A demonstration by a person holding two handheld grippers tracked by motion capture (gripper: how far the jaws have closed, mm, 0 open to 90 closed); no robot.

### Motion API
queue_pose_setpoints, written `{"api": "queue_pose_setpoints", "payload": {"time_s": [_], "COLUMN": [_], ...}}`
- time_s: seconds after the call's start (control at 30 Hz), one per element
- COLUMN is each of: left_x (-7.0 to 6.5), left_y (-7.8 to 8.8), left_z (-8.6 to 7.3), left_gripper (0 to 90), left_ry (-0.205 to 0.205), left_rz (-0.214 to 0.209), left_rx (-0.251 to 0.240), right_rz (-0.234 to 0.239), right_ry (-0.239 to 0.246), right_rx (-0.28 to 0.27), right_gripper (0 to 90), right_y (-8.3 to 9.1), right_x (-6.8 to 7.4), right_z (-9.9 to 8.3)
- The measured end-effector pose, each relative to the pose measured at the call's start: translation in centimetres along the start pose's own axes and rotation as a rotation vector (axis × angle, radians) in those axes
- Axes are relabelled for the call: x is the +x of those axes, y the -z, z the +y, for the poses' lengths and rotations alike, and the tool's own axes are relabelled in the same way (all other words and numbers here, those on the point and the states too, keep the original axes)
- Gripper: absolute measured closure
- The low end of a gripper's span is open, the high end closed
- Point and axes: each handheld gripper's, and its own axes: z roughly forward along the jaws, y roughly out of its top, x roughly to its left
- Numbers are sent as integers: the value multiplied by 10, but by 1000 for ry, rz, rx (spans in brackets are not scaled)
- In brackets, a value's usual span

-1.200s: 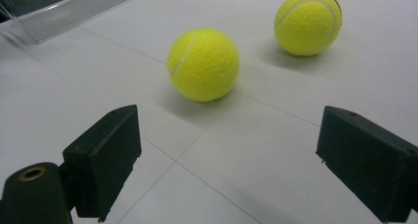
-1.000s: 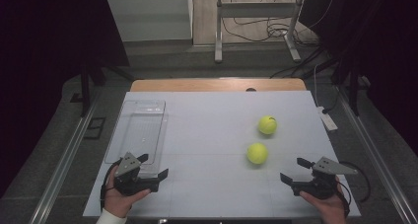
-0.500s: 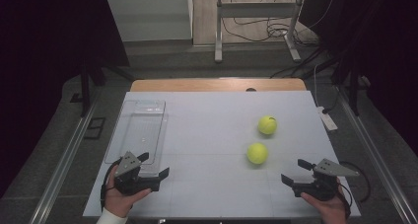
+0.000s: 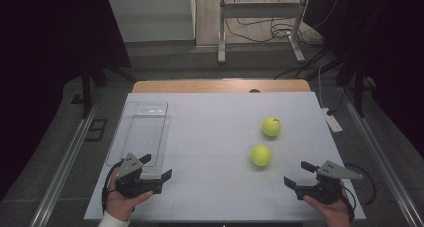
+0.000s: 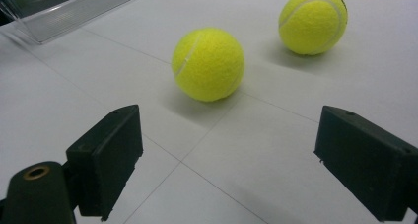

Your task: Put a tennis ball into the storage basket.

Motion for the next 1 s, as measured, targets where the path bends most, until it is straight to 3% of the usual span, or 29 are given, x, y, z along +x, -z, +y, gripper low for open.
{"api": "queue_pose_setpoints", "payload": {"time_s": [0.23,0.5,0.7,1.0], "left_x": [1,-1,-1,-13], "left_y": [2,2,-9,-25], "left_z": [3,10,16,29], "left_gripper": [99,99,102,100], "left_ry": [-5,-8,-18,-63], "left_rz": [15,4,-4,-40], "left_rx": [4,11,34,58], "right_rz": [15,26,19,13], "right_ry": [2,5,6,14], "right_rx": [6,7,12,18], "right_gripper": [112,113,116,117], "right_y": [-6,-11,-14,-17], "right_x": [-1,-3,-4,-3], "right_z": [1,2,2,1]}}
